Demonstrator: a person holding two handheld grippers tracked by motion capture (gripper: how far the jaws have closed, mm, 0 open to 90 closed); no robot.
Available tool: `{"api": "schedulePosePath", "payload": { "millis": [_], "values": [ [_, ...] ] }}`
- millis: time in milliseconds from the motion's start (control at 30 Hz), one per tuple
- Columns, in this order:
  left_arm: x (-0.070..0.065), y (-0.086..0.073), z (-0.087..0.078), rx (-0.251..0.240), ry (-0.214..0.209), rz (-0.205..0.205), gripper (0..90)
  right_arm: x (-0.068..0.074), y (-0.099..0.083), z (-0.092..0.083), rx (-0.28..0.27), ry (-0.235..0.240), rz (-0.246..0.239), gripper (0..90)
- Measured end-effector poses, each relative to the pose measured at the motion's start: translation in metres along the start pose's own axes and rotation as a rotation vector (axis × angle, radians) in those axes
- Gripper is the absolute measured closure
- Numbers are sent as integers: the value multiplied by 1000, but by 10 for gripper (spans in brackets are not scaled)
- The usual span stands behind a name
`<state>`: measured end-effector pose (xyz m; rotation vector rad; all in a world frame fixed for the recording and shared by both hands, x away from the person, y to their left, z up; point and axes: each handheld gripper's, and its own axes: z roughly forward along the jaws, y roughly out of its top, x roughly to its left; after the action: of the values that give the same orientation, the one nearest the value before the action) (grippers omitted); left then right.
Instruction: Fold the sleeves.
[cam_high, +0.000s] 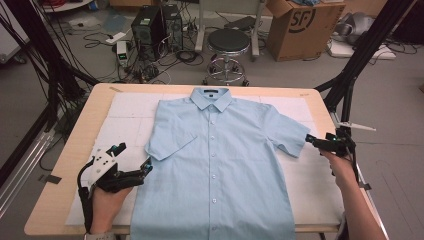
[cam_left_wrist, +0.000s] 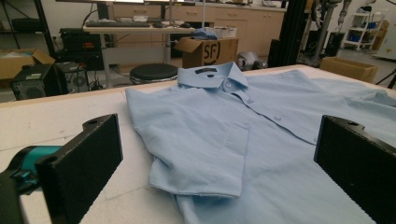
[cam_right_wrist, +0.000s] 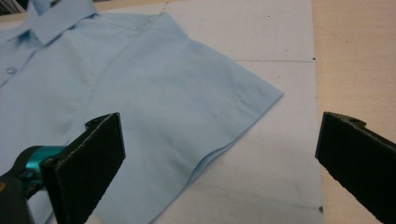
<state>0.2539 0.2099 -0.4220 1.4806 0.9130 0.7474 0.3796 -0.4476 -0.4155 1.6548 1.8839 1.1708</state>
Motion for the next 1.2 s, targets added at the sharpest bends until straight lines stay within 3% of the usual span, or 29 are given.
{"api": "schedulePosePath", "payload": {
  "millis": [200,233,367,400,467,533,600,700,833,1100,1200],
  "values": [
    [2,1,-2,-5,2,-4,17,-11,14,21,45,-37,22,2],
    [3,0,-2,-5,8,-10,16,-13,19,29,72,-52,14,2],
    [5,-1,-2,-1,10,-15,17,-15,24,37,79,-71,-14,60],
    [5,-1,-2,0,10,-15,16,-17,26,41,89,-97,-42,64],
    [6,-1,-2,2,11,-15,16,-20,26,47,110,-101,-41,74],
    [6,-1,-2,1,11,-16,16,-22,26,50,110,-97,-49,168],
    [6,-1,-2,4,14,-18,16,-24,26,51,100,-102,-50,180],
    [6,-1,-1,5,13,-19,17,-28,25,54,119,-112,-49,371],
    [6,-1,-1,7,16,-19,17,-31,24,56,104,-120,-19,508],
    [7,-2,-1,11,19,-20,17,-33,21,62,108,-132,-9,665],
    [7,-2,-1,13,20,-20,17,-31,21,64,106,-133,-29,697]
  ]
}}
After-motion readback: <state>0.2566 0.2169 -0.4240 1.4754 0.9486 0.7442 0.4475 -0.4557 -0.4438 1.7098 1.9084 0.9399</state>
